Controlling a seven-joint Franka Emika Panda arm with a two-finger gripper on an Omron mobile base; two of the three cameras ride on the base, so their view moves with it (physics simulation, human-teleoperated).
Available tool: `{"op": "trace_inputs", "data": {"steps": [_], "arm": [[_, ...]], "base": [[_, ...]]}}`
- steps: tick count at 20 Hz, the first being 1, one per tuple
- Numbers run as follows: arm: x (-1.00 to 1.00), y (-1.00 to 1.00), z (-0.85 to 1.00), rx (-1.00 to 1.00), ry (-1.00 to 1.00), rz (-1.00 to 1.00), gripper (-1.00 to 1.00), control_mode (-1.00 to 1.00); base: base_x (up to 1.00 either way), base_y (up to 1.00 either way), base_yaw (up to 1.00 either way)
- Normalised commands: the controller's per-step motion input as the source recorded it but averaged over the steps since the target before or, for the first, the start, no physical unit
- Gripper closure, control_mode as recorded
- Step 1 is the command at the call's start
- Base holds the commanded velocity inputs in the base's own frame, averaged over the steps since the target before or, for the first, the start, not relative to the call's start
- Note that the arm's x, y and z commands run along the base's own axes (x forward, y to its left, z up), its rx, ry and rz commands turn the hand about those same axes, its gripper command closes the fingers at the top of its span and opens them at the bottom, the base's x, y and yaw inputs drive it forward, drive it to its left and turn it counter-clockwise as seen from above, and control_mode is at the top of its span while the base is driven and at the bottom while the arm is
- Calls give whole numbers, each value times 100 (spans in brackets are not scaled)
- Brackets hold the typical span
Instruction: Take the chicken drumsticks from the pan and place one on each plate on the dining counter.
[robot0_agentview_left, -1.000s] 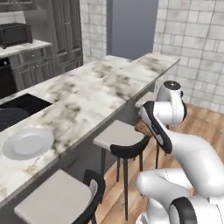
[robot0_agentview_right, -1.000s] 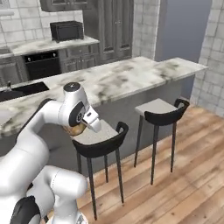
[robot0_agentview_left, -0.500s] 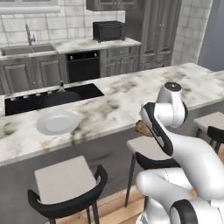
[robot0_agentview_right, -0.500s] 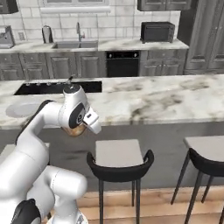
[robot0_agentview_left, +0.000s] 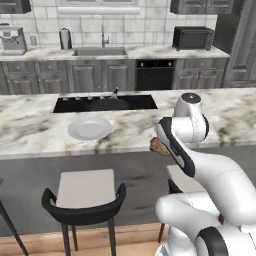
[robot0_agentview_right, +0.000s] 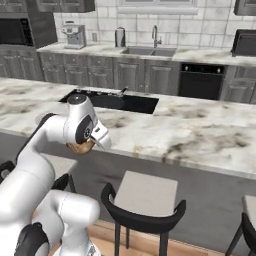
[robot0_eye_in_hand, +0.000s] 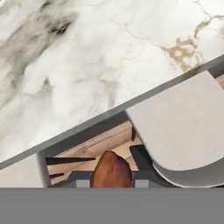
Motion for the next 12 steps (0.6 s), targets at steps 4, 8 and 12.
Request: {"op": "trace_inputs", "data": {"steps": [4, 8, 12], "arm": [[0, 0, 0, 0, 0, 0, 100, 100], [0, 0, 0, 0, 0, 0, 100, 100], [0, 0, 0, 0, 0, 0, 100, 100]], "base": [[72, 6, 20], [62, 5, 5], [54, 5, 0]]}}
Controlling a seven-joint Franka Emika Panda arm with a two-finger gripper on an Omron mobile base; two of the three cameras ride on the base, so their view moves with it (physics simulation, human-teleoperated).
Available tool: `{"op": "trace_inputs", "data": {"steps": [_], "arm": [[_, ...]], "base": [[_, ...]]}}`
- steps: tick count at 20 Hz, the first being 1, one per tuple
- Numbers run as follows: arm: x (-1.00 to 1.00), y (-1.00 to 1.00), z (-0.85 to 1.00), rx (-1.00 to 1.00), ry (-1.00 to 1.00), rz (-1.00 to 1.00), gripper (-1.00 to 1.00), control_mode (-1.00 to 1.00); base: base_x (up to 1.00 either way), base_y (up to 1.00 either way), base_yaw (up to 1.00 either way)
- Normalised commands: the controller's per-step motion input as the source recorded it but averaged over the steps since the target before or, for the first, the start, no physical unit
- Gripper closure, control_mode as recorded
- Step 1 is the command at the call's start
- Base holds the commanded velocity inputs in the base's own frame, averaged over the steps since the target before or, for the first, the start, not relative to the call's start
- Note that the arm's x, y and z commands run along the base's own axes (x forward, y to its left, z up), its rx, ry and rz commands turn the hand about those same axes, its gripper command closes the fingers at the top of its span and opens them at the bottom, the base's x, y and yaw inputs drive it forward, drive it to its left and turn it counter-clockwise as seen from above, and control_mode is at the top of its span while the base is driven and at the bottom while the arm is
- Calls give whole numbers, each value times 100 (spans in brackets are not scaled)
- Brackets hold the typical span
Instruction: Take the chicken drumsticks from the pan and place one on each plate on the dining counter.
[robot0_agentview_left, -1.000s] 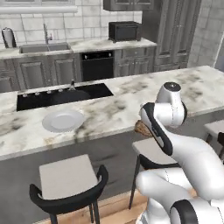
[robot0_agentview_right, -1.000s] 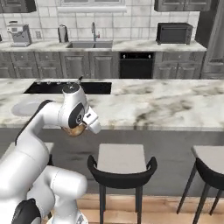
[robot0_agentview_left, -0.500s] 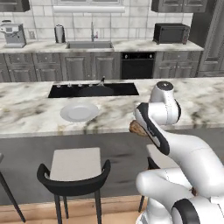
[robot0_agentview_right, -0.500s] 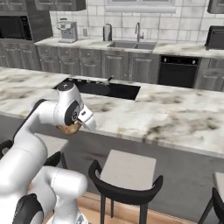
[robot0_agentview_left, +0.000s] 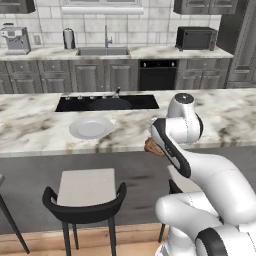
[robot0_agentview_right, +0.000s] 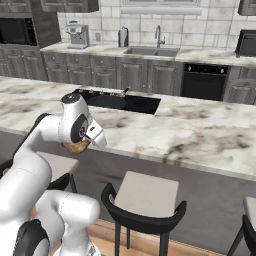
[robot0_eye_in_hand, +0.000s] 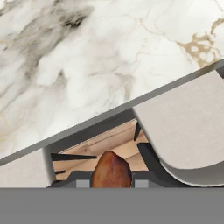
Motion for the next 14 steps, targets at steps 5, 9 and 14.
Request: {"op": "trace_inputs", "data": {"steps": [5, 9, 14], "arm": [[36, 3, 0, 0, 5, 6, 100, -100], [66, 19, 5, 1, 12, 12, 100, -100], [63, 51, 16, 8, 19, 5, 100, -100]], "base": [[24, 2, 1], [0, 0, 0], [0, 0, 0]]}}
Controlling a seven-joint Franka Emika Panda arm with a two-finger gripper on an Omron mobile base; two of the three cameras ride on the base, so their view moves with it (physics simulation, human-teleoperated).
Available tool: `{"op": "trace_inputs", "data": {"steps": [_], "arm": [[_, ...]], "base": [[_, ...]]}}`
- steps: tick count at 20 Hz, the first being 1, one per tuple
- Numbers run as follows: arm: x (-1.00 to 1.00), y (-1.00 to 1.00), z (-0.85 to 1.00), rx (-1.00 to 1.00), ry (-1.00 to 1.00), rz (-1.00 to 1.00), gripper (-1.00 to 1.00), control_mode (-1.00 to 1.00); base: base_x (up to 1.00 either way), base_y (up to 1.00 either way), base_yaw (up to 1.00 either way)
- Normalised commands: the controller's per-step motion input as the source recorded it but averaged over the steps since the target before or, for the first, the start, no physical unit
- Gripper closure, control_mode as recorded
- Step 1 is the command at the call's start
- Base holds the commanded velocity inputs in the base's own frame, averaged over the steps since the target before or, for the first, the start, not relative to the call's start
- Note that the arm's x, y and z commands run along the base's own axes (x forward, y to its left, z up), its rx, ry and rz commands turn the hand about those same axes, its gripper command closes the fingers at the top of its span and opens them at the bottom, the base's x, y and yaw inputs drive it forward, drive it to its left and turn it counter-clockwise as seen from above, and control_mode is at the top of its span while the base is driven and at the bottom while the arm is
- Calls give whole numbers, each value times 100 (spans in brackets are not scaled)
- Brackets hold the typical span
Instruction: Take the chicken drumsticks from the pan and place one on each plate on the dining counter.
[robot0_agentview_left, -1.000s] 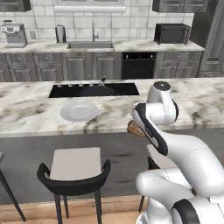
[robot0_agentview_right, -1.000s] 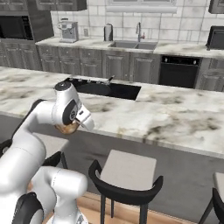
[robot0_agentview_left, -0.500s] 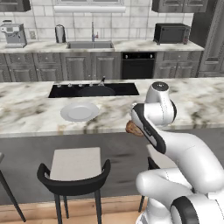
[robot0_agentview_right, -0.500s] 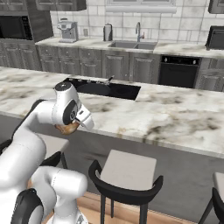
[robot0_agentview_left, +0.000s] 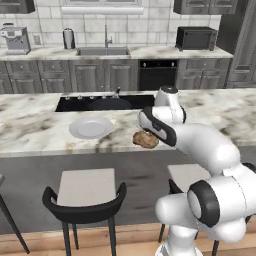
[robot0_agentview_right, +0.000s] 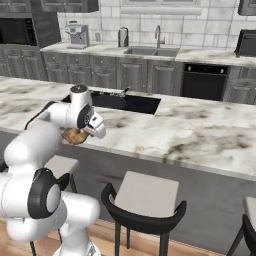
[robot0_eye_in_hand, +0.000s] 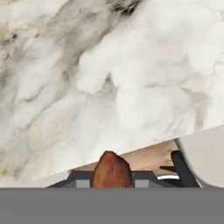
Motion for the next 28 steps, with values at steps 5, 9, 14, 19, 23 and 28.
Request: {"op": "trace_inputs", "data": {"steps": [5, 9, 14, 19, 23, 28], "arm": [[34, 66, 25, 7, 20, 2, 100, -100], [27, 78, 13, 0, 17, -1, 100, -100], [44, 73, -1, 0, 13, -15, 100, -100], [22, 57, -1, 0, 0, -14, 100, -100], [25, 35, -3, -2, 2, -5, 100, -100], [30, 11, -23, -3, 5, -1, 100, -100]], "base": [[0, 0, 0], [0, 0, 0], [0, 0, 0], [0, 0, 0], [0, 0, 0], [0, 0, 0]]}}
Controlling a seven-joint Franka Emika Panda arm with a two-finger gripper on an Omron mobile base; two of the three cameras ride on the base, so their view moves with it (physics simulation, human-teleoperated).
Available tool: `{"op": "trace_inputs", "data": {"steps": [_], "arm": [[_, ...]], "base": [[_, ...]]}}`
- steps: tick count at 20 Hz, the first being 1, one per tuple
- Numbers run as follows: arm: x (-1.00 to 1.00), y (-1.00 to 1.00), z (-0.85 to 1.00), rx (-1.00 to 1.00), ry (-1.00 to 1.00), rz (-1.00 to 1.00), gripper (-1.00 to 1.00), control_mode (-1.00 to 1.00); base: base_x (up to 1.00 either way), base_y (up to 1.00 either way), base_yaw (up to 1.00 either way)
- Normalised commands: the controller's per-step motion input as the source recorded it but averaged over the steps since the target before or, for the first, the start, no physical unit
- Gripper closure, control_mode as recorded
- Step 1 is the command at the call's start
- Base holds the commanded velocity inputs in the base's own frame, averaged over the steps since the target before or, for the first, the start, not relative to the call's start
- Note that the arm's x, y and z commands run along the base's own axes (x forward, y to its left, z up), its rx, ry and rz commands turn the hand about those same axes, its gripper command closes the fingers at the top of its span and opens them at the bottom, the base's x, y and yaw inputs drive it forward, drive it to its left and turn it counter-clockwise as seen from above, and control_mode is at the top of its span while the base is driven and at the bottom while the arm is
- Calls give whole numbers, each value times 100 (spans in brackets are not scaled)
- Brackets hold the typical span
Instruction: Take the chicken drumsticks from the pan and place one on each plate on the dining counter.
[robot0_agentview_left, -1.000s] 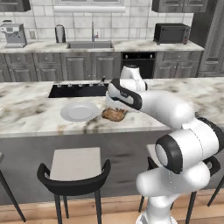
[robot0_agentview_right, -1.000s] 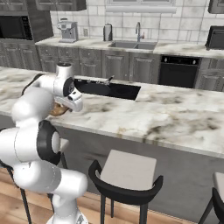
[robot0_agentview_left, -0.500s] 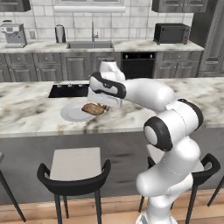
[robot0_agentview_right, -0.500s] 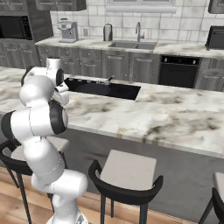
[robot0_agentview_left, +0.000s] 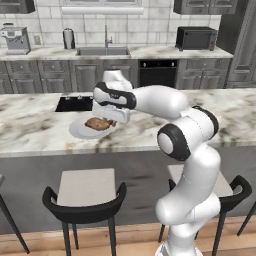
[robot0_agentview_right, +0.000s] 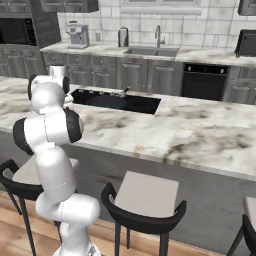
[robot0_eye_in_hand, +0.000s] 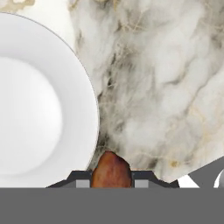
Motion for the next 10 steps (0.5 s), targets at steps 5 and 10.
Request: {"op": "trace_inputs", "data": {"steps": [5, 10], "arm": [[42, 7, -20, -2, 1, -1, 100, -100], [38, 23, -7, 0, 0, -5, 100, -100]], "base": [[0, 0, 0], [0, 0, 0]]}}
